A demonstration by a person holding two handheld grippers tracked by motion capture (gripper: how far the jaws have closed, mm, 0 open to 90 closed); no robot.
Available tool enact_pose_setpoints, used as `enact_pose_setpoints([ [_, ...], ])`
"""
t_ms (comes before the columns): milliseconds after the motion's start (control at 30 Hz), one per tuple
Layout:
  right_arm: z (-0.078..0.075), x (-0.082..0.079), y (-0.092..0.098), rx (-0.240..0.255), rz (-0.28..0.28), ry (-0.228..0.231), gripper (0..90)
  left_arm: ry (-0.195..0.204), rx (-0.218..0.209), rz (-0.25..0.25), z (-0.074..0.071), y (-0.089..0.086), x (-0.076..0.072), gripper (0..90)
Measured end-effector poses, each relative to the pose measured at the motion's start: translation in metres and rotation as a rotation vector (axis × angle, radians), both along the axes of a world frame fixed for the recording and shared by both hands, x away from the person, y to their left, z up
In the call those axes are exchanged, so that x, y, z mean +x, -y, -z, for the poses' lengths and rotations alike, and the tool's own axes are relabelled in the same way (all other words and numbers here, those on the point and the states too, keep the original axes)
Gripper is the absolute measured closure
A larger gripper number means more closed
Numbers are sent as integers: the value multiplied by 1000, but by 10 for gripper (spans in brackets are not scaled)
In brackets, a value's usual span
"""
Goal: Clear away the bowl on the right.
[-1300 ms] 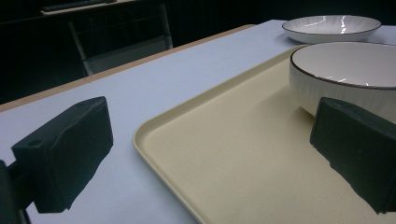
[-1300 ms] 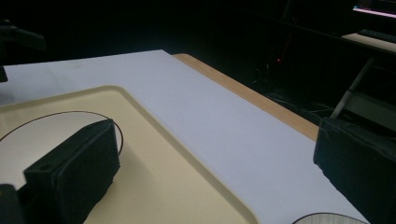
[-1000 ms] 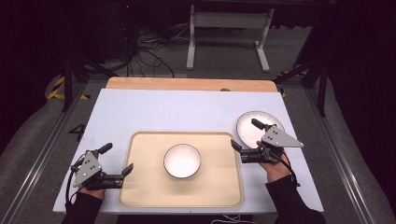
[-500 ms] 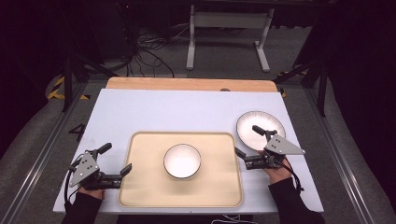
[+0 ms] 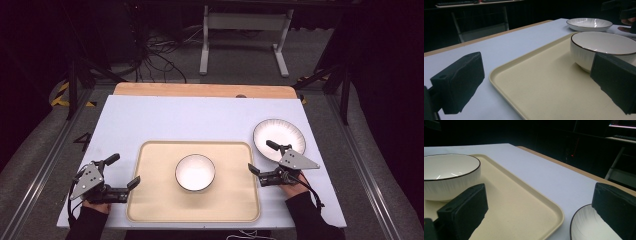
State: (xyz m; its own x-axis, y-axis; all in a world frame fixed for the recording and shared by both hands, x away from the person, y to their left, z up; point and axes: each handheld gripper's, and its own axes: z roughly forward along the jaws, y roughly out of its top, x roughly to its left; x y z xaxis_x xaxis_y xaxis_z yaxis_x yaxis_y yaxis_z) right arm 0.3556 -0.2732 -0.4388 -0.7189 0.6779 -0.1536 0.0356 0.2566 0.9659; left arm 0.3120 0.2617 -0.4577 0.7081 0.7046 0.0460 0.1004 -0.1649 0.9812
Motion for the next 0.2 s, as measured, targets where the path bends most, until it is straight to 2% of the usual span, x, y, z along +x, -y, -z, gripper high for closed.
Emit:
enact_pose_setpoints([
  [200,0,0,-1,-9,9,5,3,-2,2,0,0,0,0,2],
])
